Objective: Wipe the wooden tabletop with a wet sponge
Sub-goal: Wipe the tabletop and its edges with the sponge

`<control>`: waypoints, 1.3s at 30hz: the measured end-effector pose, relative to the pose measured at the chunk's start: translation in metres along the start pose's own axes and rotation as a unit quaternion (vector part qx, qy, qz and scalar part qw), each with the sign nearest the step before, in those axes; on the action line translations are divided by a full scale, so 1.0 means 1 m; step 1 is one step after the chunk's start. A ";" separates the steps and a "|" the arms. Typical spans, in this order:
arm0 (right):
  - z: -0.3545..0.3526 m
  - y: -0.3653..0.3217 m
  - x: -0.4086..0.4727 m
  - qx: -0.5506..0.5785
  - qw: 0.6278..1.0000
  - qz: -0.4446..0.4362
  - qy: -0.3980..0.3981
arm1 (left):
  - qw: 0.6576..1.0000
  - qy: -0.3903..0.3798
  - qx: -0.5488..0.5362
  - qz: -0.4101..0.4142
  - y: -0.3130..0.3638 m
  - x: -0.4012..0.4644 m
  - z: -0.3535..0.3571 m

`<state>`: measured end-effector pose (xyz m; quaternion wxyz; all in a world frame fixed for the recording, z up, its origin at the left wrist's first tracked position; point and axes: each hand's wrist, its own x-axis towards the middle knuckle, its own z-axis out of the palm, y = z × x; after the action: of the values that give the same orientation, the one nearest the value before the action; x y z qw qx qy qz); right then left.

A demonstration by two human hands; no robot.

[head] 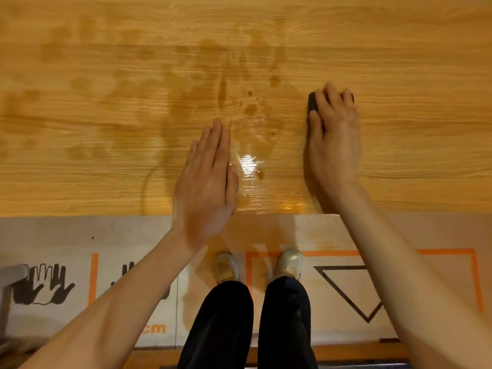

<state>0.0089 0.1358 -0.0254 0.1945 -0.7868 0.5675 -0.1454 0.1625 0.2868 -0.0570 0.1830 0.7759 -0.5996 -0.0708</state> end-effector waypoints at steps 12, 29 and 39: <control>-0.033 0.048 -0.063 0.068 0.995 0.078 0.011 | 0.999 -0.021 0.028 0.004 0.001 0.000 -0.001; -0.047 0.085 -0.093 0.080 0.992 0.079 0.054 | 0.998 -0.018 0.065 0.006 0.005 -0.001 -0.001; -0.032 0.051 -0.100 0.158 0.943 -0.195 -0.219 | 0.998 -0.006 0.059 0.010 0.003 -0.005 -0.001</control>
<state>-0.0800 0.2119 -0.0220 0.4033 -0.8536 0.3165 -0.0923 0.1590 0.2910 -0.0555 0.1341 0.7787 -0.6117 -0.0384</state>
